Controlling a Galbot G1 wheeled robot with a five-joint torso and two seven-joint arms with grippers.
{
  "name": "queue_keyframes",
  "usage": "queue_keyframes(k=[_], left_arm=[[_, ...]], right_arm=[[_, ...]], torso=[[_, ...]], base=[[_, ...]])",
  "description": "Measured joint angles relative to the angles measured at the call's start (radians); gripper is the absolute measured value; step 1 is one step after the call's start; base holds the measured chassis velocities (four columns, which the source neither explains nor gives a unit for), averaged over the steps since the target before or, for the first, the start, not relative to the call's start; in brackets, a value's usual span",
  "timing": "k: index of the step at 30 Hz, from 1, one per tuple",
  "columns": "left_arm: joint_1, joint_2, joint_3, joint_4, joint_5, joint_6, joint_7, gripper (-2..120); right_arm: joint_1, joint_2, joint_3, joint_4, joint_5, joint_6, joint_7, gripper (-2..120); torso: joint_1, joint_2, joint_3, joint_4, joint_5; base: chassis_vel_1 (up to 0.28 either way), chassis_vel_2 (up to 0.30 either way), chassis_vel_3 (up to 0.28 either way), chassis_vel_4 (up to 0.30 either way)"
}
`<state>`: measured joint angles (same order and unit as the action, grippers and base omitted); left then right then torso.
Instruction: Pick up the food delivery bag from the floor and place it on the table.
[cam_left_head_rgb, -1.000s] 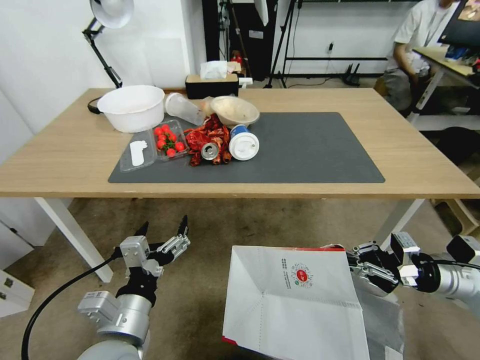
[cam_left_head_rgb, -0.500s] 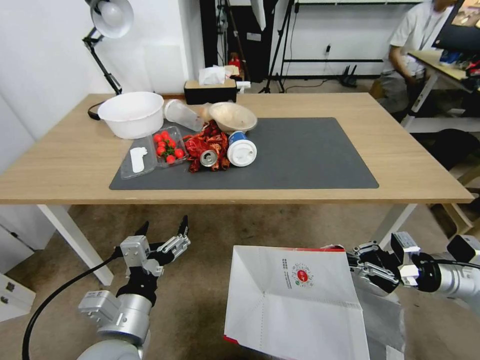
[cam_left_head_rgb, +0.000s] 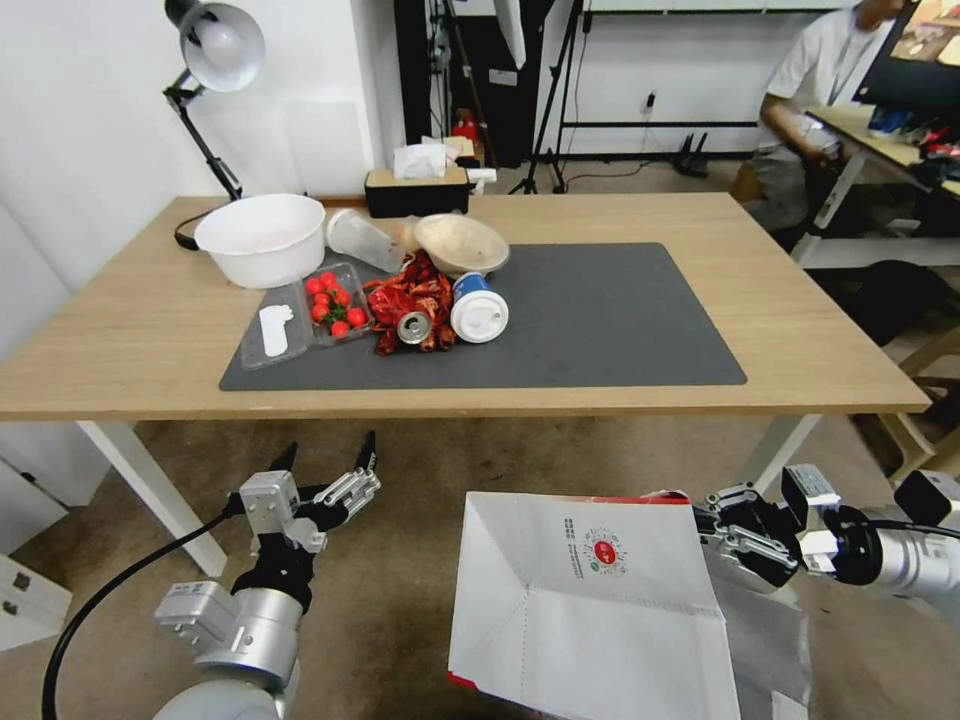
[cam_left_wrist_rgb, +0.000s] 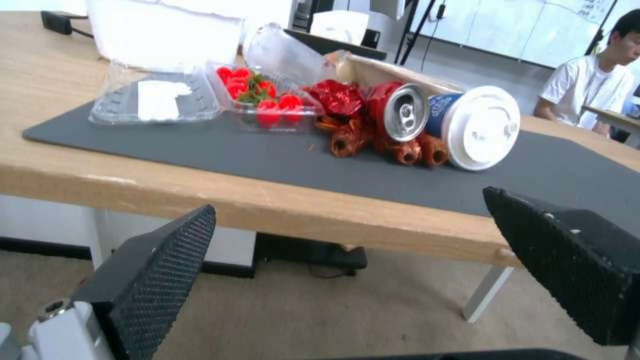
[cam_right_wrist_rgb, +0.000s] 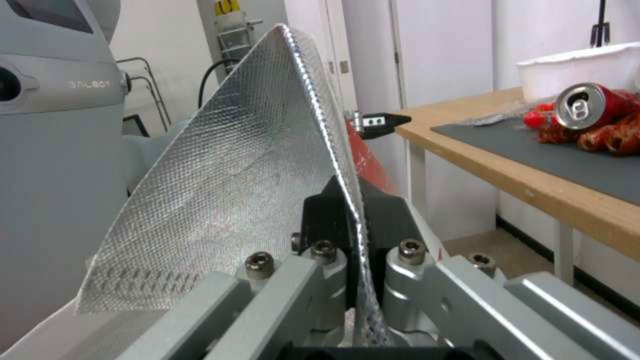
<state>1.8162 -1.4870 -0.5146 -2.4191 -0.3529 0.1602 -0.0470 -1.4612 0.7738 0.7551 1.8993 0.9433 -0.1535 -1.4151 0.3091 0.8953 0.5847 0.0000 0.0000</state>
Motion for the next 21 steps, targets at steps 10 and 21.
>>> queue_keyframes(k=[10,21], left_arm=[[0.001,-0.002,0.0,-0.001,-0.001,-0.004,-0.002,100],[0.001,-0.002,-0.002,-0.005,-0.001,-0.006,-0.004,100]], right_arm=[[-0.005,0.002,0.003,0.005,-0.002,0.001,0.0,0],[-0.006,0.002,0.005,0.011,-0.003,0.001,-0.001,0]], torso=[[0.016,0.036,0.02,-0.0001,0.0],[0.037,0.084,0.047,-0.0001,0.0]], base=[[0.0,0.0,0.0,0.0],[0.0,0.0,0.0,0.0]])
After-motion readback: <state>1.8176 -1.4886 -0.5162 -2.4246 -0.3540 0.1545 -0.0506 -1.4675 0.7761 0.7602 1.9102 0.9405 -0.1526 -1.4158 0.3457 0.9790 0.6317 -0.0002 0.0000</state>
